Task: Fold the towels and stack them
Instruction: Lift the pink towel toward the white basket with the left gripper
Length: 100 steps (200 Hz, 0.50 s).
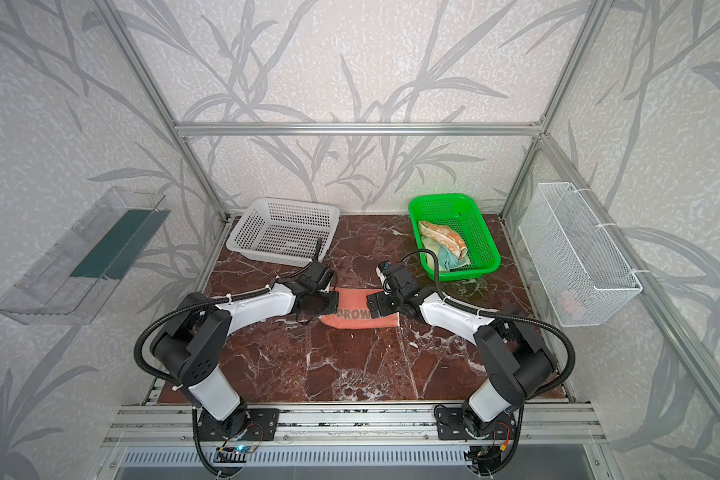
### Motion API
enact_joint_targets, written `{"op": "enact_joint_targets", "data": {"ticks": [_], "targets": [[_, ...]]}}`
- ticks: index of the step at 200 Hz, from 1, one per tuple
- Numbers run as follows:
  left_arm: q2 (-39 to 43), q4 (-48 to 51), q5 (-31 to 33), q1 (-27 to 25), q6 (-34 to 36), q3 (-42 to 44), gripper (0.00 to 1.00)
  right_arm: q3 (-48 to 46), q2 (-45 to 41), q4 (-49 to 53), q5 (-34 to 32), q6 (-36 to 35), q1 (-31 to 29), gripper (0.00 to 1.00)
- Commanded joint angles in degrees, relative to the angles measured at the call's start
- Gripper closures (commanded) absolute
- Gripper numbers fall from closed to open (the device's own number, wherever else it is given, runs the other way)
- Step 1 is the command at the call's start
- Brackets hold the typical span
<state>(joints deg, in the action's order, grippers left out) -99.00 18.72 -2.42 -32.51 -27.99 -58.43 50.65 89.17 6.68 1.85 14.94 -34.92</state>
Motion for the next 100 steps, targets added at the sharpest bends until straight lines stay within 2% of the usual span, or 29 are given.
{"op": "enact_joint_targets", "data": {"ticks": [1, 43, 80, 100], "targets": [[-1.5, 7.0, 4.1, -0.1, 6.3, -4.9, 1.0, 0.6, -3.9, 2.5, -7.9, -1.5, 0.1, 0.01], [-5.0, 13.1, 6.6, 0.0, 14.3, -14.6, 1.0, -1.7, -9.0, 4.4, -19.8, -0.5, 0.5, 0.01], [-7.6, 17.5, 7.1, 0.0, 19.2, -22.9, 1.0, -5.7, -13.1, 2.4, -21.1, -0.7, 1.7, 0.01], [-9.9, 22.0, 9.8, 0.2, 20.3, -29.0, 1.0, -7.8, -14.4, 0.2, -20.2, -0.6, 2.3, 0.01]]}}
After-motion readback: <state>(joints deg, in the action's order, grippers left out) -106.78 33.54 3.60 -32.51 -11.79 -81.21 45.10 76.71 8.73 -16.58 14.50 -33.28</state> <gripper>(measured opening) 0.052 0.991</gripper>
